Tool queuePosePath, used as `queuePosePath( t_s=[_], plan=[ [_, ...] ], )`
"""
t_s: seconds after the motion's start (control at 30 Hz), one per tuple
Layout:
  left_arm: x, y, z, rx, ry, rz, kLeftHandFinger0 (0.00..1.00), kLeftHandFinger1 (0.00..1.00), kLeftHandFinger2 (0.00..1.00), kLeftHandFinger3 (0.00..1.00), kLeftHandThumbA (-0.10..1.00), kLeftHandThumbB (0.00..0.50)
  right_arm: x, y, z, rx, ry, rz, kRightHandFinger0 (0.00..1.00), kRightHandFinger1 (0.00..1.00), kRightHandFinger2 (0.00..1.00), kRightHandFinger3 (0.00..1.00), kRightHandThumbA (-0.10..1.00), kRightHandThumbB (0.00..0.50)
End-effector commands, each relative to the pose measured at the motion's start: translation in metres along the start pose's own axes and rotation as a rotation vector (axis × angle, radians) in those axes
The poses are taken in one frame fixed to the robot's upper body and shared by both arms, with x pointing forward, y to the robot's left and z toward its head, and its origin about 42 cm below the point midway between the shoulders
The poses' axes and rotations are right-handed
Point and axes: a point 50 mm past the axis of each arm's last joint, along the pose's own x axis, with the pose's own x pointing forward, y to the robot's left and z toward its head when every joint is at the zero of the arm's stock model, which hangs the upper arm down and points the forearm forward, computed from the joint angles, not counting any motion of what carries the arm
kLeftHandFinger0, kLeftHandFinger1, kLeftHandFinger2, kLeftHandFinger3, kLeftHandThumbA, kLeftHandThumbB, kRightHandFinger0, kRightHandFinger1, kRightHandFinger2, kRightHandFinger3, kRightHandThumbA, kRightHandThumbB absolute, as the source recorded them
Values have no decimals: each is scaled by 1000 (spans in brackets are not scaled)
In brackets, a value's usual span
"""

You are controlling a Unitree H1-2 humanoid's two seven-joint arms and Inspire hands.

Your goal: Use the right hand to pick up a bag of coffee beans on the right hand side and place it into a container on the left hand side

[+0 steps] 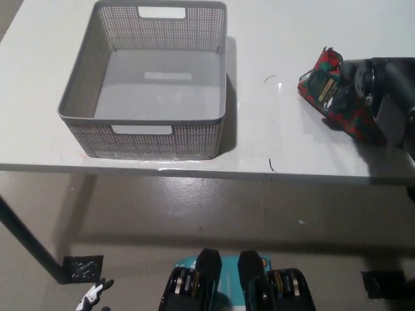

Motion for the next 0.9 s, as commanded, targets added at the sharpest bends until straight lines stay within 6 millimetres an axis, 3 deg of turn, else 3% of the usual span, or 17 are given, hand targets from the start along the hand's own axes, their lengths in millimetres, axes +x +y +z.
queuePosePath(
  t_s=[0.0, 0.17, 0.23, 0.3, 0.33, 0.37, 0.4, 0.43, 0.47, 0.5, 0.57, 0.63, 0.67, 0.7, 0.77, 0.83, 0.87],
  plan=[
    [-5, 9, 1, -5, -49, 22, 1000, 1000, 1000, 1000, 1000, 499, 9, 21, -7, -56, 13, 7, 1000, 1000, 1000, 1000, 821, 500],
    [-4, 11, 1, -21, -58, 26, 1000, 1000, 1000, 1000, 1000, 500, 16, 48, -1, -87, -24, -50, 1000, 1000, 1000, 1000, 720, 469],
    [-4, 12, 2, -18, -65, 28, 1000, 1000, 1000, 1000, 1000, 500, 19, 57, 1, -62, -41, -125, 1000, 1000, 1000, 1000, 619, 433],
    [-3, 11, 3, -20, -67, 30, 1000, 1000, 1000, 1000, 1000, 500, 20, 62, -1, -22, -80, -201, 1000, 1000, 1000, 1000, 380, 424],
    [-2, 10, 4, -23, -69, 34, 1000, 1000, 1000, 1000, 1000, 500, 20, 64, -2, 4, -104, -272, 804, 833, 895, 1000, 208, 357],
    [-1, 10, 5, -26, -68, 36, 1000, 1000, 1000, 1000, 1000, 500, 20, 65, -3, 34, -118, -319, 479, 493, 524, 927, -50, 254],
    [0, 10, 5, -30, -66, 35, 1000, 1000, 1000, 1000, 1000, 500, 20, 65, -4, 68, -128, -361, 312, 378, 491, 826, -90, 281],
    [0, 10, 6, -27, -69, 36, 1000, 1000, 1000, 1000, 1000, 500, 20, 66, -4, 103, -143, -384, 202, 262, 390, 715, -98, 252],
    [2, 11, 6, -26, -75, 36, 1000, 1000, 1000, 1000, 1000, 500, 19, 64, -4, 146, -161, -402, 49, 201, 409, 591, -100, 201],
    [2, 11, 5, -26, -76, 37, 1000, 1000, 1000, 1000, 1000, 500, 18, 63, -4, 171, -177, -422, 72, 330, 592, 523, -100, 178],
    [2, 12, 5, -34, -74, 42, 1000, 1000, 1000, 1000, 1000, 500, 17, 62, -4, 222, -221, -465, 239, 537, 846, 832, -100, 163],
    [4, 11, 5, -36, -71, 49, 1000, 1000, 1000, 1000, 1000, 500, 16, 60, -5, 248, -226, -507, 323, 616, 949, 996, -100, 171],
    [5, 11, 5, -31, -72, 50, 1000, 1000, 1000, 1000, 1000, 500, 15, 58, -5, 254, -220, -511, 382, 602, 796, 1000, -100, 167],
    [5, 10, 5, -26, -72, 50, 1000, 1000, 1000, 1000, 1000, 500, 15, 56, -4, 260, -215, -510, 390, 584, 732, 1000, -100, 165],
    [5, 10, 6, -20, -71, 44, 1000, 1000, 1000, 1000, 1000, 497, 14, 52, -4, 255, -221, -545, 410, 576, 635, 764, -100, 196],
    [7, 9, 7, -33, -80, 37, 1000, 1000, 1000, 1000, 1000, 493, 13, 49, -6, 262, -238, -587, 229, 373, 442, 554, -100, 182],
    [7, 9, 7, -32, -79, 37, 1000, 1000, 1000, 1000, 1000, 485, 13, 48, -6, 259, -234, -598, 182, 323, 410, 536, -100, 181]
  ],
)
